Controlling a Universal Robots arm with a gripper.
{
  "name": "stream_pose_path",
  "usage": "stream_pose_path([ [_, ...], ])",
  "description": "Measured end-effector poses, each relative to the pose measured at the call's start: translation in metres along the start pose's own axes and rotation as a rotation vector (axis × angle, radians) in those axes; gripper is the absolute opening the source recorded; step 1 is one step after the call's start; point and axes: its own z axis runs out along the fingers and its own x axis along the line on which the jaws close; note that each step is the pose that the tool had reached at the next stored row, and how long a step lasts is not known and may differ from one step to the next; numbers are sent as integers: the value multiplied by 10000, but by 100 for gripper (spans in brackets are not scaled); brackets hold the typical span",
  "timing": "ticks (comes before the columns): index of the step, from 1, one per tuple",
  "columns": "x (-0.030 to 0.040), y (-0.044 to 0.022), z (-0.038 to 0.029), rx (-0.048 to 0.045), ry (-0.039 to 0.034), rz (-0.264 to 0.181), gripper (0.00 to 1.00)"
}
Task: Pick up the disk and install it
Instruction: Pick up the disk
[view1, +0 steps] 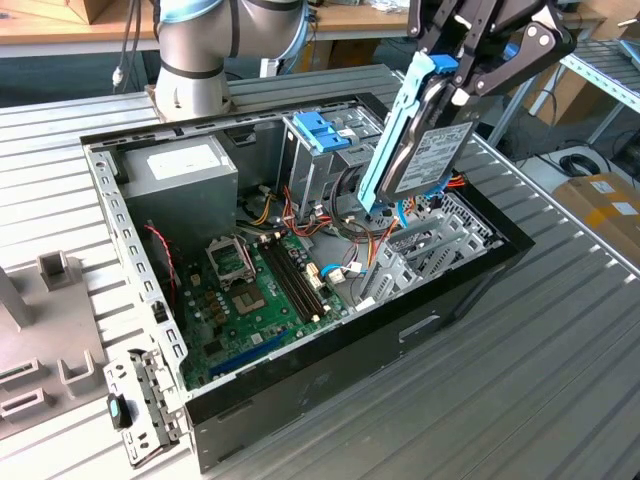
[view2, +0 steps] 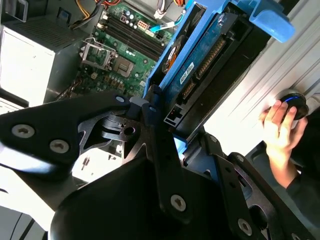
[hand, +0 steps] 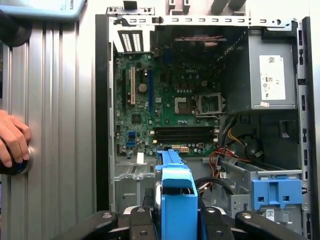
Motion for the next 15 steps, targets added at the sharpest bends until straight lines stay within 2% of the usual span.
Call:
stream_pose_path([
  [3,6,-51,3,0,0,0,37],
  [5,15,-120,8,0,1,0,37],
  [11,35,-251,16,-1,2,0,37],
  [15,66,-315,20,-2,3,1,37],
])
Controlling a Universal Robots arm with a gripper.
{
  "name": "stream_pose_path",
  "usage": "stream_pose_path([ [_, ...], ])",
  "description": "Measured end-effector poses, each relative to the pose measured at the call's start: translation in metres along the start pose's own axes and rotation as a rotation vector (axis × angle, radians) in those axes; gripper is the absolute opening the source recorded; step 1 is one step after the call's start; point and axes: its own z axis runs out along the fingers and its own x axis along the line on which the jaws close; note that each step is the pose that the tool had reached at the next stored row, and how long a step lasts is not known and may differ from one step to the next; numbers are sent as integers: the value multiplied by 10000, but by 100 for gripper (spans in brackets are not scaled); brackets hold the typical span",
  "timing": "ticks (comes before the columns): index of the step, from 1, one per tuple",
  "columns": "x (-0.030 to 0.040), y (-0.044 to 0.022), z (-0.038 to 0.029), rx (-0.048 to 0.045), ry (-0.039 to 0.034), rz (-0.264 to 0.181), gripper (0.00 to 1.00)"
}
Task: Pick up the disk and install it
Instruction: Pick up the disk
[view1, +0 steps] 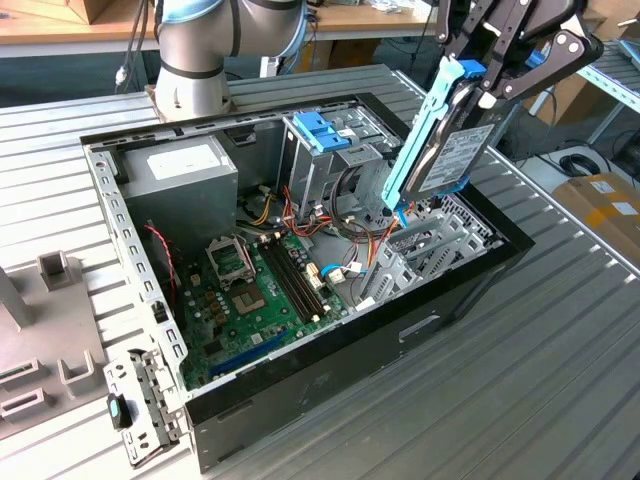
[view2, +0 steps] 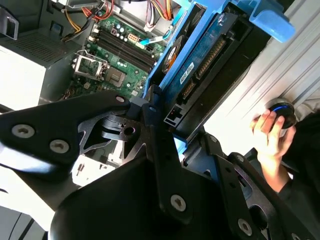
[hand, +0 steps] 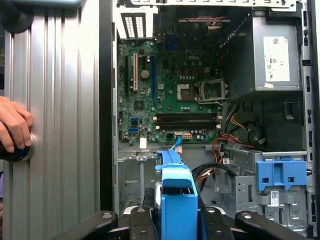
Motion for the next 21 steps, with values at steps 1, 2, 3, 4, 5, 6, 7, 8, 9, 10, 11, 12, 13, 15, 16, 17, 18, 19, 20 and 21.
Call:
stream_pose_path([
  [1,17,-21,2,0,-3,-1,37],
  [2,33,-39,3,0,-2,0,37],
  [3,48,-55,4,0,-2,0,37],
  [4,59,-68,5,0,-1,-1,37],
  [5,75,-84,7,0,-1,-1,37],
  [6,87,-97,8,0,-2,-1,37],
  [7,106,-117,10,0,-2,-1,37],
  [8,123,-131,12,0,-2,-1,37],
  [9,139,-142,13,0,-3,-1,37],
  [10,167,-161,15,0,-2,0,37],
  [11,194,-179,17,0,-1,0,37],
  [12,220,-194,18,0,-2,0,37],
  [13,234,-203,19,0,-4,-1,37],
  [15,278,-242,21,-3,-48,-3,37],
  [16,294,-266,22,-6,-127,-6,37],
  [17,300,-278,24,-9,-197,-8,37],
  [18,303,-287,24,-10,-254,-10,37],
  [19,310,-301,25,-14,-334,-13,37],
  [20,317,-314,26,-17,-394,-14,37],
  [21,329,-341,29,-23,-441,-16,37],
])
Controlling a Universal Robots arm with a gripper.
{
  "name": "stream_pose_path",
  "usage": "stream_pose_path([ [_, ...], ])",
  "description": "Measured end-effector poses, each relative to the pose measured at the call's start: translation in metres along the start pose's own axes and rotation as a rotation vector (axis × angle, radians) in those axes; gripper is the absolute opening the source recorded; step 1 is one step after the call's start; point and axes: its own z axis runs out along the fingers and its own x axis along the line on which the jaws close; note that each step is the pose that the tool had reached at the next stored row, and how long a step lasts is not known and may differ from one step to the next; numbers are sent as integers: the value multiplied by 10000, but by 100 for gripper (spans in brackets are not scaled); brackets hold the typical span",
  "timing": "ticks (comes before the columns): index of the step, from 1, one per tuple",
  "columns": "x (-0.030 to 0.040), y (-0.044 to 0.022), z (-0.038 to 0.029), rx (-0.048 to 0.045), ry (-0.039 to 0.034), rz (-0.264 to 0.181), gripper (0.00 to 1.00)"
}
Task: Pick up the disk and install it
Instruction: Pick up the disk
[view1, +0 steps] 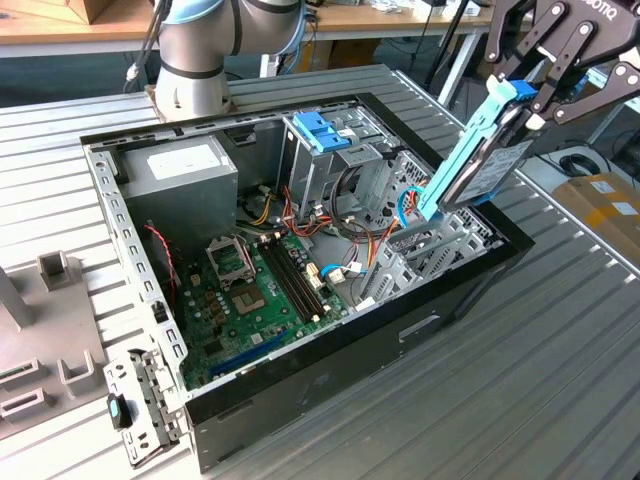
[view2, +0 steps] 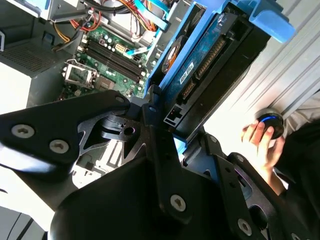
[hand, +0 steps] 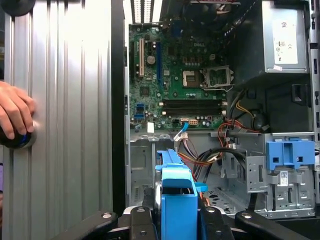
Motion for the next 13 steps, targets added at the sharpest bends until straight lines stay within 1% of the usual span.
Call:
stream_pose_path([
  [7,2,-127,14,-12,0,0,37],
  [13,3,-131,15,-11,-2,1,37],
])
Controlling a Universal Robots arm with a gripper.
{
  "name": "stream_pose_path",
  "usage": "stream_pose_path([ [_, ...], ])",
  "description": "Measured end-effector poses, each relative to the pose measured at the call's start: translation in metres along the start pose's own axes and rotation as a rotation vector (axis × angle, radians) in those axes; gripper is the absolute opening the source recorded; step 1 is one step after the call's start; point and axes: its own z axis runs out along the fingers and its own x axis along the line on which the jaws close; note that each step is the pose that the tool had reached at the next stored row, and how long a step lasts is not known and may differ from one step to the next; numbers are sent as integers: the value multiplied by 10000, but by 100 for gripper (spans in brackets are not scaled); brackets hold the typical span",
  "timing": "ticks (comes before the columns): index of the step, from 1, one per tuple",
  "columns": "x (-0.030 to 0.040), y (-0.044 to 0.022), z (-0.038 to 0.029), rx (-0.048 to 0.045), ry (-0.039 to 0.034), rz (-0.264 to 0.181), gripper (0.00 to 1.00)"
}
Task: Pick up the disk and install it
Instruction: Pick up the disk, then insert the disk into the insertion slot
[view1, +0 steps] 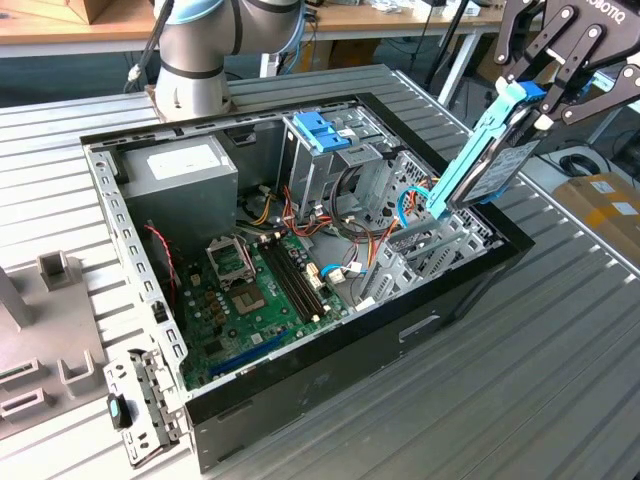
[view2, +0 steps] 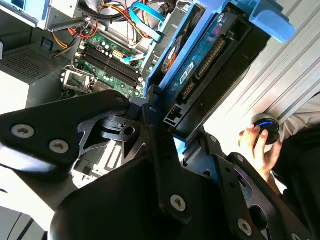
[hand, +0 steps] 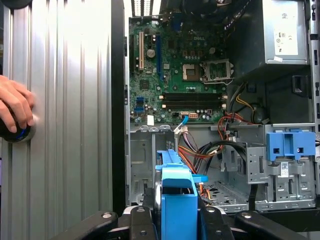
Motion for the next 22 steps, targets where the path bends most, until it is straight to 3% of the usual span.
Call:
stream_pose_path([
  [8,1,3,7,0,-2,-1,37],
  [22,8,136,92,0,-1,0,37],
])
